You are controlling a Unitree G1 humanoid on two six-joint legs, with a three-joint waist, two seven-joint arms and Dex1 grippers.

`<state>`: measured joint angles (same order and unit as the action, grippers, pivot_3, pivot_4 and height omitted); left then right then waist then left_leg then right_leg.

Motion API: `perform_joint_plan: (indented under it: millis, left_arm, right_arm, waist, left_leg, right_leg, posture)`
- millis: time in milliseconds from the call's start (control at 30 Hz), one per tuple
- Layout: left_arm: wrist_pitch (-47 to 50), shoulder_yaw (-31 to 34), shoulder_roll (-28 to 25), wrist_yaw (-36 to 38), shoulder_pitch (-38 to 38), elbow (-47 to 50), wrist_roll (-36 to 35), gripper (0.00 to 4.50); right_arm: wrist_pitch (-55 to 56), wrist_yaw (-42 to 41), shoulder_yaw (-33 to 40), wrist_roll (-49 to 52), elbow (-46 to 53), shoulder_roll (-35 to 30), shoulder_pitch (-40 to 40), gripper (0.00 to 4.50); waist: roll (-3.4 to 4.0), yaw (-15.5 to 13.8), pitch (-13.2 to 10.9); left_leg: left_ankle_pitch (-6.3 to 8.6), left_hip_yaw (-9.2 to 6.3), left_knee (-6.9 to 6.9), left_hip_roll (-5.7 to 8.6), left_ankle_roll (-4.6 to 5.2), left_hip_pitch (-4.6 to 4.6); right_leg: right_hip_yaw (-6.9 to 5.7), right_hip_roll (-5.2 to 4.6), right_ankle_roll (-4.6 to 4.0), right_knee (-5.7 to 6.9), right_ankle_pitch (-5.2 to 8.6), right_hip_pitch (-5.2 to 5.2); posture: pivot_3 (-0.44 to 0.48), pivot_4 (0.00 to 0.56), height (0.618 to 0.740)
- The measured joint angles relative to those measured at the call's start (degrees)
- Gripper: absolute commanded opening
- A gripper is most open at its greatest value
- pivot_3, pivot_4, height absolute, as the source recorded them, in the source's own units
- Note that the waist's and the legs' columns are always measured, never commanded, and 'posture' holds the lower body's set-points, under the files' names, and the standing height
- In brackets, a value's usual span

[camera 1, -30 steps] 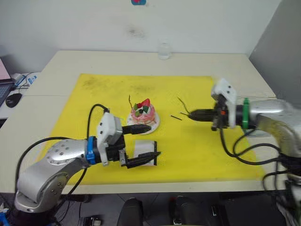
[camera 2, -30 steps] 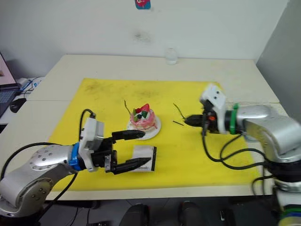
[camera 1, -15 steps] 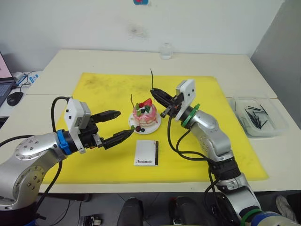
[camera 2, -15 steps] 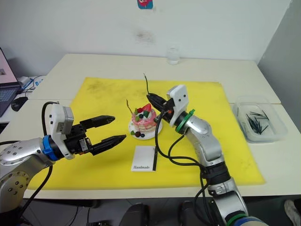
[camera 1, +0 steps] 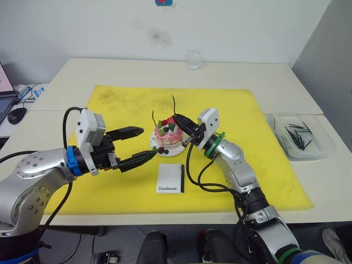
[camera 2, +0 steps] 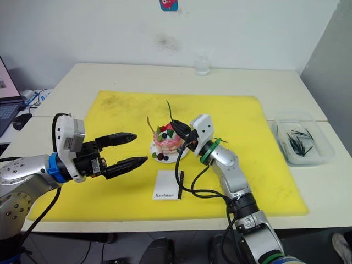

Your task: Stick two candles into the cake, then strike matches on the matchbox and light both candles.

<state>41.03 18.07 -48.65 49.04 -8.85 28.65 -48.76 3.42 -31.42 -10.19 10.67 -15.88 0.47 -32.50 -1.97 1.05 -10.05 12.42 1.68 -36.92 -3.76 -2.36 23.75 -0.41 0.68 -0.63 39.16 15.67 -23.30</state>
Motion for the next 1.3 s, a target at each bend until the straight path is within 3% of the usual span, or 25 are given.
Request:
perform_joint_plan:
  millis: [1300]
  left_arm:
    - [-0.49, -1.68, 0.67, 0.34, 0.59, 0.01, 1.54, 4.50]
  right_arm:
    - [12.05, 2.80, 0.00, -3.13, -6.87, 1.78, 4.30, 0.07]
  waist:
    - [0.00, 0.03, 0.00]
  left_leg:
    - [0.00, -0.01, 0.02, -0.01, 0.00, -0.03]
  right_leg:
    - [0.01, -0.01, 0.00, 0.00, 0.00, 0.00]
  posture:
    - [0.000, 0.150, 0.740]
